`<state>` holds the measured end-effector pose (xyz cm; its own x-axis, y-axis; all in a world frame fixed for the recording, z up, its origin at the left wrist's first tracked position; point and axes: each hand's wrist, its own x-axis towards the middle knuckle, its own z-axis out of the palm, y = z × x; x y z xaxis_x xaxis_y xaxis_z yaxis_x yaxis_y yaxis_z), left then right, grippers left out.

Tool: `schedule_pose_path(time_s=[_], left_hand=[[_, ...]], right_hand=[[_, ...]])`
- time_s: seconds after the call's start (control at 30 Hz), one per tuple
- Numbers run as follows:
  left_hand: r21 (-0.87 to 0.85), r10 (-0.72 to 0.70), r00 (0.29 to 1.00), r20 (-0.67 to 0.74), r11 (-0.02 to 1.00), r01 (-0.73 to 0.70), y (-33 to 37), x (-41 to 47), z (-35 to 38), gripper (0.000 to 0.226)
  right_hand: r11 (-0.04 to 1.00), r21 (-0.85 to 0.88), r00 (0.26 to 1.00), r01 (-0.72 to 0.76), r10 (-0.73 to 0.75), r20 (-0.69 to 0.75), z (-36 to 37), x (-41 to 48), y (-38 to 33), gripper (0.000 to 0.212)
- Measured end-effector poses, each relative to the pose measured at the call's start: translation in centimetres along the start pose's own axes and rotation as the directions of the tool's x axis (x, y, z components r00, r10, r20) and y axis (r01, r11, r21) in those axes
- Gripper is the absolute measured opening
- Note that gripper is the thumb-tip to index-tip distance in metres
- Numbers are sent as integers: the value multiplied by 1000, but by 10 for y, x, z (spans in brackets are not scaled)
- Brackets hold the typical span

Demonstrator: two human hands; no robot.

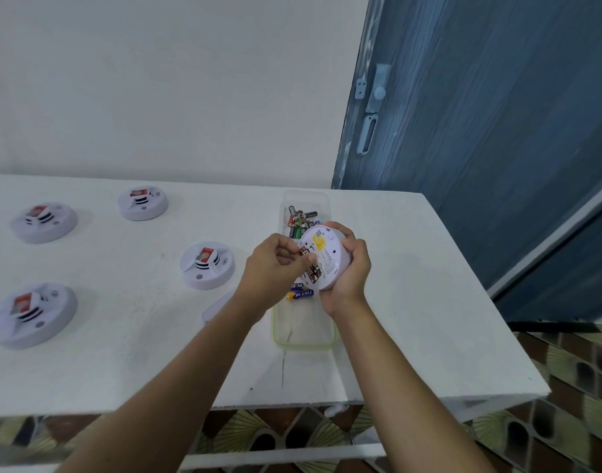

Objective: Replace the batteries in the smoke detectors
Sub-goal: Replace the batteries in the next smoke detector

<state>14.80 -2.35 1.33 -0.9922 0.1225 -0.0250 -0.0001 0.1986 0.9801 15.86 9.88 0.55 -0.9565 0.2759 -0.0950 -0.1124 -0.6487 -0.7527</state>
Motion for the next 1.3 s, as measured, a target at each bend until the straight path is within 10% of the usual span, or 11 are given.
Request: schedule_pose_path(time_s=[0.2,0.33,0.5,0.7,0.9,1.3], left_hand=[[-420,-146,989,-23,899,123,8,2,2,25],[-7,9,995,95,1000,-8,1,-1,-5,21],[538,172,898,405,749,-387,-30,-8,-4,28],[591,280,865,416,639,-491,-43,-6,2,15],[468,389,906,165,778,-419,-16,-9,8,50],[518,209,959,192,808,-280,13,-13,6,64]], right_hand=[[1000,8,997,30,-29,-72,-4,0,-2,37],[998,28,983,61,-55,-174,-19,2,-9,41],[994,62,967,85,-67,-246,-33,4,-17,40],[993,100,975,57,-33,-220,-36,1,-20,39],[993,118,987,6,13,-159,-31,-3,-16,39],[999,44,998,-10,12,-63,-21,-2,-9,39]])
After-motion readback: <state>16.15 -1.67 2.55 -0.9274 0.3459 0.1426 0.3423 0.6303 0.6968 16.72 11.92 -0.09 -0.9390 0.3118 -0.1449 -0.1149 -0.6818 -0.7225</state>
